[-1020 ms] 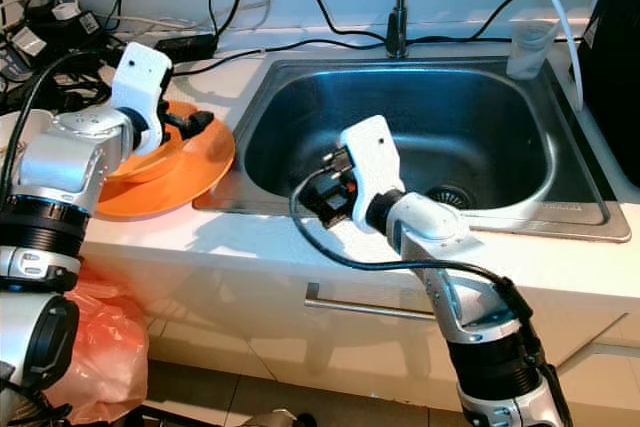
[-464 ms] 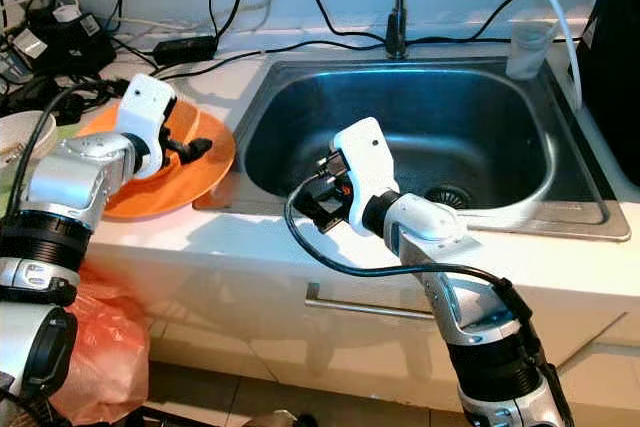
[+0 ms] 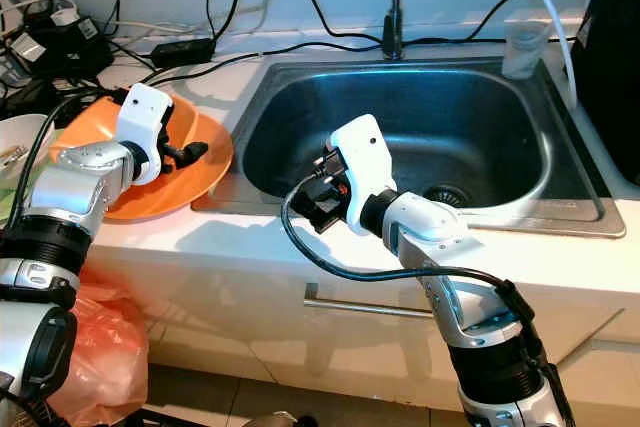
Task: Kitchen organization
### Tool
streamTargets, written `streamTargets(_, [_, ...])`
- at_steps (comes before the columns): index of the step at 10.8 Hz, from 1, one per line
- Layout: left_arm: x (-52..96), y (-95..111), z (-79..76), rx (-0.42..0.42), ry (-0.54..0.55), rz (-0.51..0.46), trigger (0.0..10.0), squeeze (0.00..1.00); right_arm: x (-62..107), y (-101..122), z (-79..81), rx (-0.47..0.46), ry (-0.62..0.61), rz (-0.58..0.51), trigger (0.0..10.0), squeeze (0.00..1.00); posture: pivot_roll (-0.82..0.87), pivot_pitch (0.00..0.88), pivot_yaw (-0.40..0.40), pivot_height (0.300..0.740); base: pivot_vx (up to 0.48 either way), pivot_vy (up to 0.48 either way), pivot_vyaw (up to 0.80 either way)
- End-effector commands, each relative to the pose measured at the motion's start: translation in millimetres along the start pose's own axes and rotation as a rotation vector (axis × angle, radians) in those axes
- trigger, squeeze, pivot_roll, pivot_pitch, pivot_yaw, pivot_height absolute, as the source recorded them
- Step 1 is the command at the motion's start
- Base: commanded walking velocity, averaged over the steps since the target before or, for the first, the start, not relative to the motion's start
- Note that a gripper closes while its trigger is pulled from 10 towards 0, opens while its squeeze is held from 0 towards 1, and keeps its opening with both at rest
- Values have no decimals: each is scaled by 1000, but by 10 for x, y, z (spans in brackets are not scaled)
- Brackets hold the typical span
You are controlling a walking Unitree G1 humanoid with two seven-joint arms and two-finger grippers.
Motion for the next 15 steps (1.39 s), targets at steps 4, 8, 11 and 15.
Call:
streamTargets(4, [10, -21, 51, 15, -3, 1, 0, 0, 1, -24, 70, -1, 27, 4, 10000, 0, 38, 0, 153, 740, 0, 0, 0])
streamTargets(8, [10, 11, 48, 31, -2, -20, 0, 0, 0, -38, 61, 2, 26, 10, 10000, 0, 40, 0, 147, 740, 0, 0, 0])
streamTargets(11, [19, 48, 65, 39, -3, -38, 0, 0, -13, -37, 63, 3, 28, 10, 10000, 0, 42, 0, 144, 740, 0, 0, 0])
streamTargets(15, [27, 309, 44, 1, 22, -160, 0, 0, -5, -57, 46, 7, 24, 17, 10000, 0, 37, 0, 144, 740, 0, 0, 0])
Point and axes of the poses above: a point about 5 cm out from each wrist's last joint towards the gripper, its own x axis pointing back from the gripper into the wrist, its own y axis along the axis of the wrist's last joint, z = x × y, the point moved 6 cm from there along -x, pointing out of the wrist towards the gripper, and after that the axes turned 3 degrees about x, right-handed, at the moved point
